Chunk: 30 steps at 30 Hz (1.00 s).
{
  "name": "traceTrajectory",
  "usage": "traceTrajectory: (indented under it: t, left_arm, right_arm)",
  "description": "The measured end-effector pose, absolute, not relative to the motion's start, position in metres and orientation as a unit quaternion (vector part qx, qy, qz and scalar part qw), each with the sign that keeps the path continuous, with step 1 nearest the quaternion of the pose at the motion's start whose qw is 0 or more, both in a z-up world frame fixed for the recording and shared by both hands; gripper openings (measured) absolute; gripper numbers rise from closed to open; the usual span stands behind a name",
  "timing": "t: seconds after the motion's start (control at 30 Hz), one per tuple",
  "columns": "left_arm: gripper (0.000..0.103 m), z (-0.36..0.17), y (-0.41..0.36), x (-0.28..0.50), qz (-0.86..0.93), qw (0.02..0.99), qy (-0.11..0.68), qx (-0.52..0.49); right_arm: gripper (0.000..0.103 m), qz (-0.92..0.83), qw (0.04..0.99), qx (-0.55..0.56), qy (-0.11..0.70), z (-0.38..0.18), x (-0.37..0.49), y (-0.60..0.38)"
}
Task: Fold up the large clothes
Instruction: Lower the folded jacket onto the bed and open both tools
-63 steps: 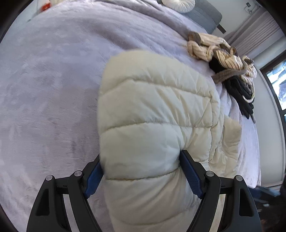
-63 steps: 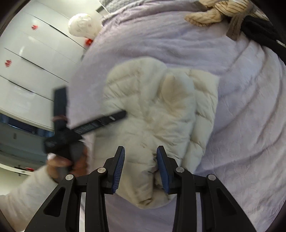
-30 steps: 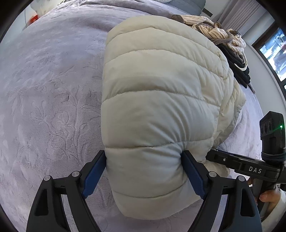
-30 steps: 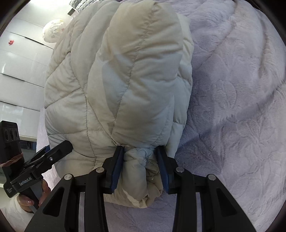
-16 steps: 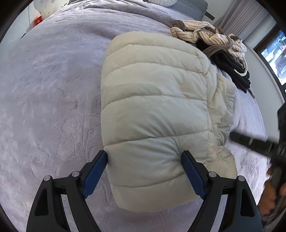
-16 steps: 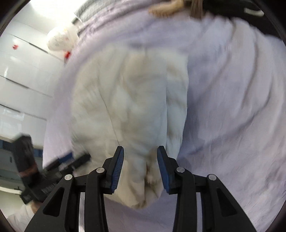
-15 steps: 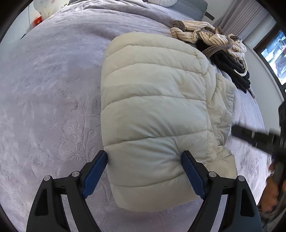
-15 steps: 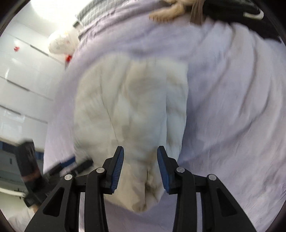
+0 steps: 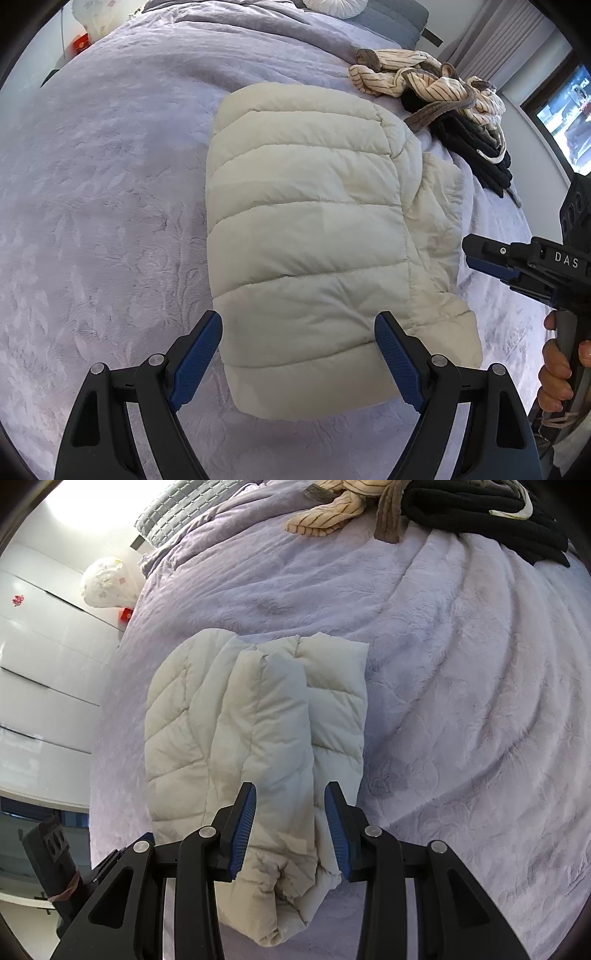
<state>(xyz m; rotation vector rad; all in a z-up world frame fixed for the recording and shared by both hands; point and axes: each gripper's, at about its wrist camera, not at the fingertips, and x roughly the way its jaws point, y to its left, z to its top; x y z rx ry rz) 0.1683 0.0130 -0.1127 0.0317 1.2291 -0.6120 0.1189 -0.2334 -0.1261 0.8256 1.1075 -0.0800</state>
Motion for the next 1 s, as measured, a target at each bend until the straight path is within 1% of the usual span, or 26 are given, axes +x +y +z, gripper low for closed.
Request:
traceTrajectory:
  t: [0.33, 0.4, 0.43, 0.53, 0.63, 0.67, 0.7, 0.77, 0.83, 0.87, 1.0]
  left_arm:
    - [0.085, -0.096, 0.017, 0.161, -0.261, 0.773, 0.577, 0.032]
    - [0.085, -0.087, 0.019, 0.157, -0.251, 0.775, 0.579, 0.039]
    - [0.085, -0.083, 0.02, 0.155, -0.248, 0.775, 0.58, 0.041]
    - [0.085, -0.071, 0.024, 0.149, -0.239, 0.776, 0.582, 0.044]
    - [0.086, -0.055, 0.028, 0.142, -0.231, 0.783, 0.576, 0.046]
    - [0.088, -0.051, 0.03, 0.14, -0.23, 0.786, 0.572, 0.047]
    - [0.103, -0.046, 0.032, 0.137, -0.228, 0.788, 0.569, 0.048]
    - [0.103, -0.037, 0.035, 0.132, -0.228, 0.794, 0.562, 0.048]
    - [0.103, -0.029, 0.036, 0.129, -0.231, 0.794, 0.56, 0.053]
    - [0.103, -0.025, 0.037, 0.127, -0.23, 0.794, 0.56, 0.055]
    - [0.103, -0.009, 0.041, 0.119, -0.221, 0.797, 0.557, 0.067]
  right_arm:
    - [0.043, -0.027, 0.756, 0.371, 0.539, -0.115, 0.106, -0.216]
    - [0.048, -0.028, 0.754, 0.367, 0.544, -0.109, 0.1, -0.212]
    - [0.054, -0.029, 0.754, 0.366, 0.545, -0.105, 0.097, -0.209]
    - [0.055, -0.028, 0.756, 0.357, 0.548, -0.093, 0.088, -0.202]
    - [0.059, -0.031, 0.759, 0.341, 0.554, -0.079, 0.081, -0.193]
    - [0.061, -0.031, 0.761, 0.336, 0.554, -0.074, 0.079, -0.19]
    - [0.062, -0.033, 0.763, 0.331, 0.555, -0.069, 0.076, -0.187]
    - [0.066, -0.036, 0.765, 0.322, 0.556, -0.06, 0.073, -0.182]
    - [0.078, -0.041, 0.769, 0.31, 0.557, -0.049, 0.07, -0.177]
    - [0.081, -0.044, 0.771, 0.304, 0.557, -0.045, 0.069, -0.175]
    - [0.083, -0.061, 0.779, 0.265, 0.564, -0.025, 0.064, -0.164]
